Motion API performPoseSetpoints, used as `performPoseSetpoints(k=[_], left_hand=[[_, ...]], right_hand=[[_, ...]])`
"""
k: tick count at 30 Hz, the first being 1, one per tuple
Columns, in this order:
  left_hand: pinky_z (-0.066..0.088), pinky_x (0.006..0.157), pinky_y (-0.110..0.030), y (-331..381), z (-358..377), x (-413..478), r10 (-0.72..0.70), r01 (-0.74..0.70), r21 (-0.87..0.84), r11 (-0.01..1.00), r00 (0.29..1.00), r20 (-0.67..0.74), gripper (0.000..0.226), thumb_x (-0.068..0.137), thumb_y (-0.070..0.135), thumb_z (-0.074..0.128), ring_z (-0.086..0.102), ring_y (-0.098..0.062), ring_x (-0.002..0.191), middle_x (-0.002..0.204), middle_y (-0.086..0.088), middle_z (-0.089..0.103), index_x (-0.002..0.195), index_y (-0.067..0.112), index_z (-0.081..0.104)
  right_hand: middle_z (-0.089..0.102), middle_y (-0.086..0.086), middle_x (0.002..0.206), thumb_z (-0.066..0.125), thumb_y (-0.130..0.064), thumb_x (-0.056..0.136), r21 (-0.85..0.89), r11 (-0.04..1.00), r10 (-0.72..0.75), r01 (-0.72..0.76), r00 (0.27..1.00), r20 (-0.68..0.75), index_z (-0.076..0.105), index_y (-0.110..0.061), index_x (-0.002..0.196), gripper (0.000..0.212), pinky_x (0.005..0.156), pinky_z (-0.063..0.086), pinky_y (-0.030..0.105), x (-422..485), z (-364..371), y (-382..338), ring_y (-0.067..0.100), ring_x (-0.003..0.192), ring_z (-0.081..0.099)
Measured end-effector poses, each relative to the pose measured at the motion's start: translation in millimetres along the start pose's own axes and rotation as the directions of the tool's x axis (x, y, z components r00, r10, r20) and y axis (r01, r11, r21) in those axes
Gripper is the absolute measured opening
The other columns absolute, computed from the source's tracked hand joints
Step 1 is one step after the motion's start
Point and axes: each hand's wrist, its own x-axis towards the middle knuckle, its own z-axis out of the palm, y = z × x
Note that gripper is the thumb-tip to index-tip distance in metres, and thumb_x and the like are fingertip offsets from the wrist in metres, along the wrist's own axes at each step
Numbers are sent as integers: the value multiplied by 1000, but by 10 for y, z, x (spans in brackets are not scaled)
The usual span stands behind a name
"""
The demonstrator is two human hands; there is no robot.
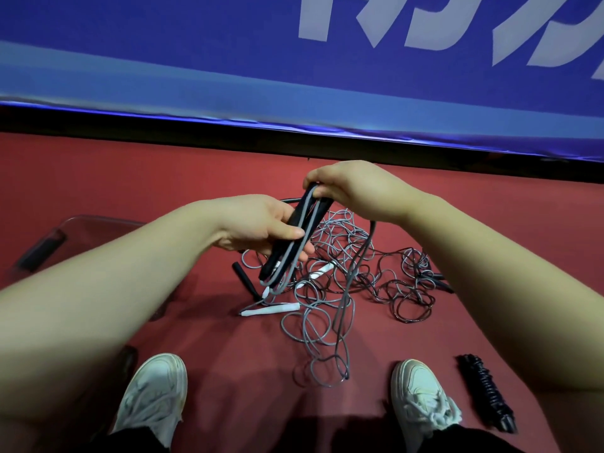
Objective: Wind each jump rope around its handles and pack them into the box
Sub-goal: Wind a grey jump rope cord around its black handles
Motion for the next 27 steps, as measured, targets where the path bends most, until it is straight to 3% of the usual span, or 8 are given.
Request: performPoseSetpoints(k=[7,11,17,21,23,27], left_hand=[[54,56,-20,-8,120,-19,-9,4,-129,992,999,-38,11,97,5,46,71,-10,76,87,-4,73,91,8,55],[57,66,-22,14,128,-17,-12,11,-235,972,1000,-4,13,96,6,46,71,-11,84,92,-3,74,95,8,58],[52,54,-18,-26,149,39,-1,-5,-183,983,999,-35,13,95,4,47,71,-9,74,80,-1,73,91,7,58],[47,68,-27,-89,107,122,17,-29,-151,988,997,-81,13,94,4,49,70,-11,70,80,-4,71,90,10,60],[49,64,-23,-81,85,124,12,-30,-152,988,993,-122,14,94,4,49,70,-7,71,77,2,72,91,12,60],[54,54,-18,-56,79,85,-11,-3,-156,988,996,-90,15,93,1,50,68,-8,63,72,1,69,90,11,61]], right_hand=[[65,9,114,48,-20,98,27,999,30,-30,1000,6,59,-8,122,29,90,41,30,-16,4,33,24,105,58],[65,10,113,48,-19,98,49,998,37,-36,999,-11,60,-9,121,28,90,43,33,2,-25,43,27,102,59],[65,8,112,57,-19,93,123,992,40,-33,997,-63,62,-7,118,29,81,36,13,-66,-33,57,14,98,56],[53,3,94,65,-29,85,-38,996,82,-82,997,-10,65,-9,112,34,73,35,24,-79,-192,118,19,90,52],[55,3,96,63,-28,88,-99,993,71,-69,997,11,66,-9,109,28,76,38,28,-94,-229,122,23,95,55],[61,10,105,58,-18,92,-112,994,-4,4,1000,-1,67,-7,111,24,77,32,19,-100,-211,104,23,100,55]])
